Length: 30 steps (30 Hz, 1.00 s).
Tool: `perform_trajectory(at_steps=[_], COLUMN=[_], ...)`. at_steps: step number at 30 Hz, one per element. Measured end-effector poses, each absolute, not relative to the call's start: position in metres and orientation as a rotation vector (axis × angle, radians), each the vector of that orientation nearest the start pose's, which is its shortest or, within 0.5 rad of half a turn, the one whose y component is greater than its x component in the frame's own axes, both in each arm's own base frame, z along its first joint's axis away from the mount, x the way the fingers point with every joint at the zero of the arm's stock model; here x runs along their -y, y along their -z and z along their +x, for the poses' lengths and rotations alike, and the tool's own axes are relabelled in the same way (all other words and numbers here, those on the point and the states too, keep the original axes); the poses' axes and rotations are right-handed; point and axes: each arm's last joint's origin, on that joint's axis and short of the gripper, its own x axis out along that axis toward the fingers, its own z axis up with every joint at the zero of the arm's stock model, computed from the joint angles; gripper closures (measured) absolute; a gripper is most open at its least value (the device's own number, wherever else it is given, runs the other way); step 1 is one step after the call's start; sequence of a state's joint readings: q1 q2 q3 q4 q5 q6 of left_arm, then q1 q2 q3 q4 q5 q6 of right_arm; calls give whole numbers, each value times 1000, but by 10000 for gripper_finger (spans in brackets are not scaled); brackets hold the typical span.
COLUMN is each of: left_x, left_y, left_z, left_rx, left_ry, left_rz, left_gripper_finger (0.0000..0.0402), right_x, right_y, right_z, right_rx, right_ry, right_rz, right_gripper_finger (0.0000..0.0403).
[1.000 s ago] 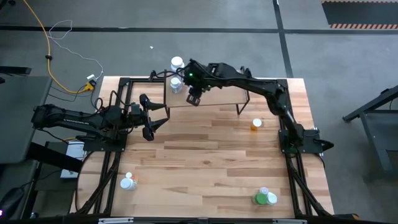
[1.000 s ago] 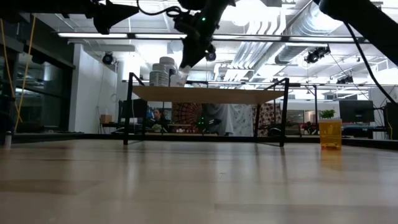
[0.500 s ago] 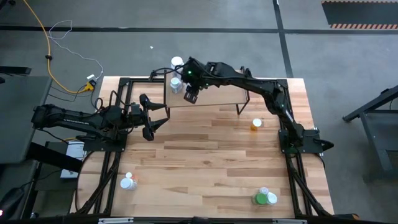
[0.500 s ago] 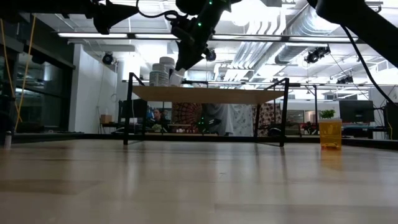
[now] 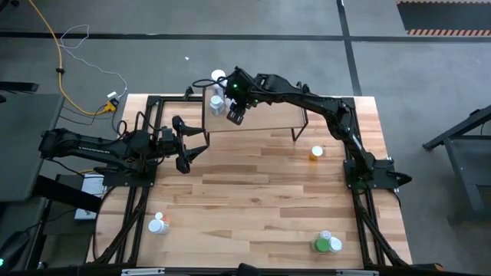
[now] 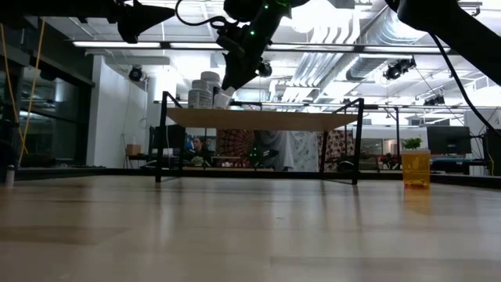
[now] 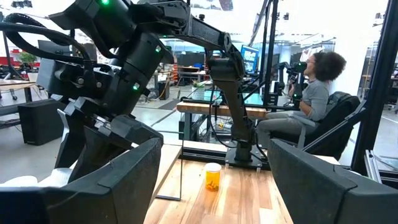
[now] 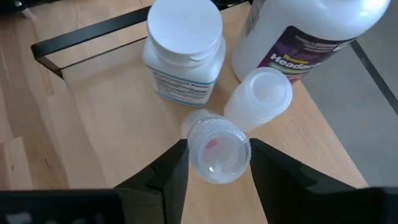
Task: Pick and place medicine bottles onto shelf by color
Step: Put the top white pill bottle on the shelf
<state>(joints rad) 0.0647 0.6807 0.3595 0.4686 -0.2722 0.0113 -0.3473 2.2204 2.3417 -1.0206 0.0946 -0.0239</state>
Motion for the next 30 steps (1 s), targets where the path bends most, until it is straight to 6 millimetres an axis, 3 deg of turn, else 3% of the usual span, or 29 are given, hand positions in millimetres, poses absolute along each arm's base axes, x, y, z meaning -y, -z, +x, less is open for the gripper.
perform_trajectory(at_steps=[10, 23, 30], left_x=[-18, -18, -18], left_y=[-263, -263, -263], left_z=[160, 160, 160], left_rx=[145, 145, 145], left_ry=[-337, -337, -337], left_rz=[-4, -4, -4], left_gripper_finger=[115, 115, 115], right_x=[167, 169, 167], right_y=[-317, -319, -318], right_z=[451, 455, 450], right_rx=[-920, -867, -943], right_ry=[411, 419, 398], right_rz=[113, 100, 73], right_gripper_finger=[247, 247, 247])
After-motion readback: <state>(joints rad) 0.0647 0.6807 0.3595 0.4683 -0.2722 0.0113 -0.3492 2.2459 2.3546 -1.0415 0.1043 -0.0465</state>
